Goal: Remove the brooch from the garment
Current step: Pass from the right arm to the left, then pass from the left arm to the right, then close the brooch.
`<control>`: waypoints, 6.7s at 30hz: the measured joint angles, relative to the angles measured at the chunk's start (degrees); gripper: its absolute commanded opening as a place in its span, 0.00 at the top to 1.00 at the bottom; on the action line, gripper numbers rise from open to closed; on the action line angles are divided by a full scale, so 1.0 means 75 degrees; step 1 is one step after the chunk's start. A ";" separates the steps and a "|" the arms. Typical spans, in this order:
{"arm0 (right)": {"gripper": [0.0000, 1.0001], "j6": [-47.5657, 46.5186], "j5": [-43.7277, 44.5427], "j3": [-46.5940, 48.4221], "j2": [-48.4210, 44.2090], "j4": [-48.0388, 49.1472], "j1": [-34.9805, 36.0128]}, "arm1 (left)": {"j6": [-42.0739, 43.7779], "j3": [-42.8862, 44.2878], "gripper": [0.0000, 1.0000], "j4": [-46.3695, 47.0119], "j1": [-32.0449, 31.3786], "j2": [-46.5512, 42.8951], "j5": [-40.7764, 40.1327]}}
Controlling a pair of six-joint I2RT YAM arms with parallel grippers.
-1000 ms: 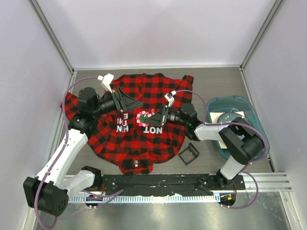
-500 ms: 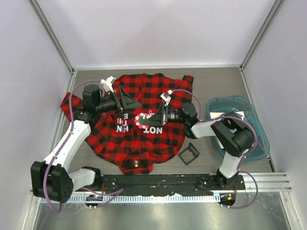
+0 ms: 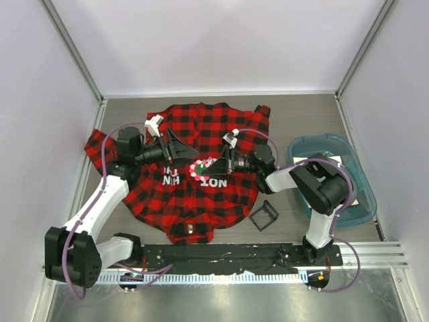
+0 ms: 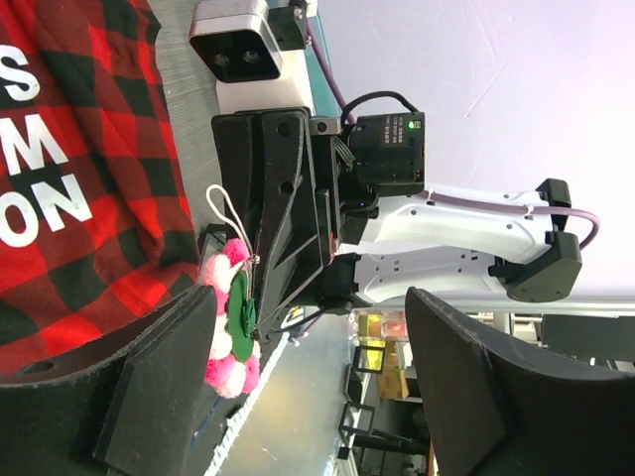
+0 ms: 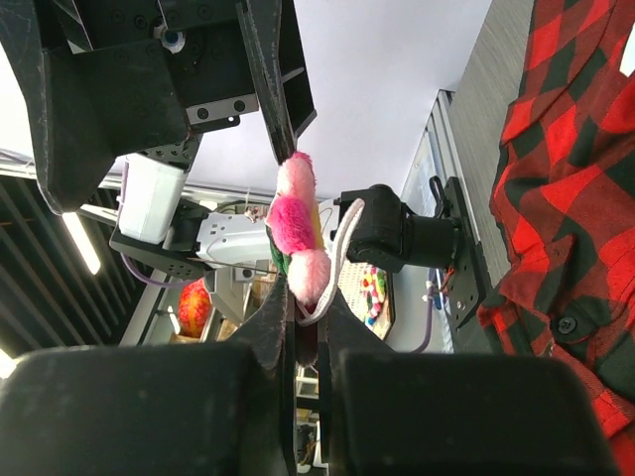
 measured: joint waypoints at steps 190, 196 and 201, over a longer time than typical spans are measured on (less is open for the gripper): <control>0.99 -0.1419 0.2611 0.0163 -0.1172 -0.1807 0.0411 | 0.0839 -0.0877 0.26 -0.0513 -0.1113 -0.1300 -0.3110; 0.99 -0.1536 0.2588 0.0163 -0.1174 -0.1955 0.0420 | 0.0647 -0.0877 0.41 -0.0233 -0.1119 -0.1268 -0.3034; 0.99 -0.1574 0.2579 0.0163 -0.1224 -0.2017 0.0420 | 0.0632 -0.0898 0.47 -0.0172 -0.1119 -0.1221 -0.2996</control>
